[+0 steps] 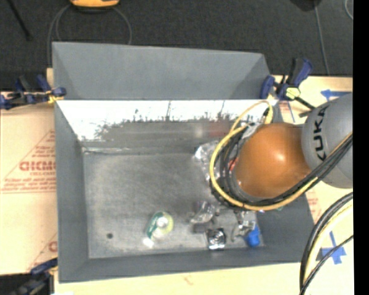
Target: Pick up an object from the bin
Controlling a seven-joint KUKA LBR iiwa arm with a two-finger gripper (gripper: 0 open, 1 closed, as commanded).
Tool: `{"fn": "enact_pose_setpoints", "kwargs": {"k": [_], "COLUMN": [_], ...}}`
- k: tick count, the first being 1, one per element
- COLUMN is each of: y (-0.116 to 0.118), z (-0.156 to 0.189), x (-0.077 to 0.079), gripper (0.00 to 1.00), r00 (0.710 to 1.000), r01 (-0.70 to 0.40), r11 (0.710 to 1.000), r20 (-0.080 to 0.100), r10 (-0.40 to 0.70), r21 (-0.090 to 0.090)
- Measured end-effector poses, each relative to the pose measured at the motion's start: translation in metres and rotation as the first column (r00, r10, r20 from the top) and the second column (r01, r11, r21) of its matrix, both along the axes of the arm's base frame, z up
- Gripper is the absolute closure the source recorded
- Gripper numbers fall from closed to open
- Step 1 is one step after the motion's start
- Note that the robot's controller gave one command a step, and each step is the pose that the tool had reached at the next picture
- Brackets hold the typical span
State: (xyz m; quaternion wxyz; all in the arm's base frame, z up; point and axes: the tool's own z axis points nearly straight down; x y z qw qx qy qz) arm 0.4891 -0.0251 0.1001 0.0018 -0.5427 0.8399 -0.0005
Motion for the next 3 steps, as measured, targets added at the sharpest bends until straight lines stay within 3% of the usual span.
{"fn": "enact_pose_setpoints", "kwargs": {"k": [1,2,3], "y": [-0.0102,-0.0101,-0.0114], "z": [-0.0242,-0.0229,-0.0207], "x": [-0.0048,-0.0035,-0.0021], "gripper": [0.0,0.0,1.0], "r00": [0.96,0.96,0.96], "r01": [-0.281,-0.28,-0.28], "r11": [0.96,0.96,0.96], "r20": [0.001,0.001,0.001], "r10": [0.281,0.28,0.28], "r21": [-0.001,-0.001,-0.005]}}
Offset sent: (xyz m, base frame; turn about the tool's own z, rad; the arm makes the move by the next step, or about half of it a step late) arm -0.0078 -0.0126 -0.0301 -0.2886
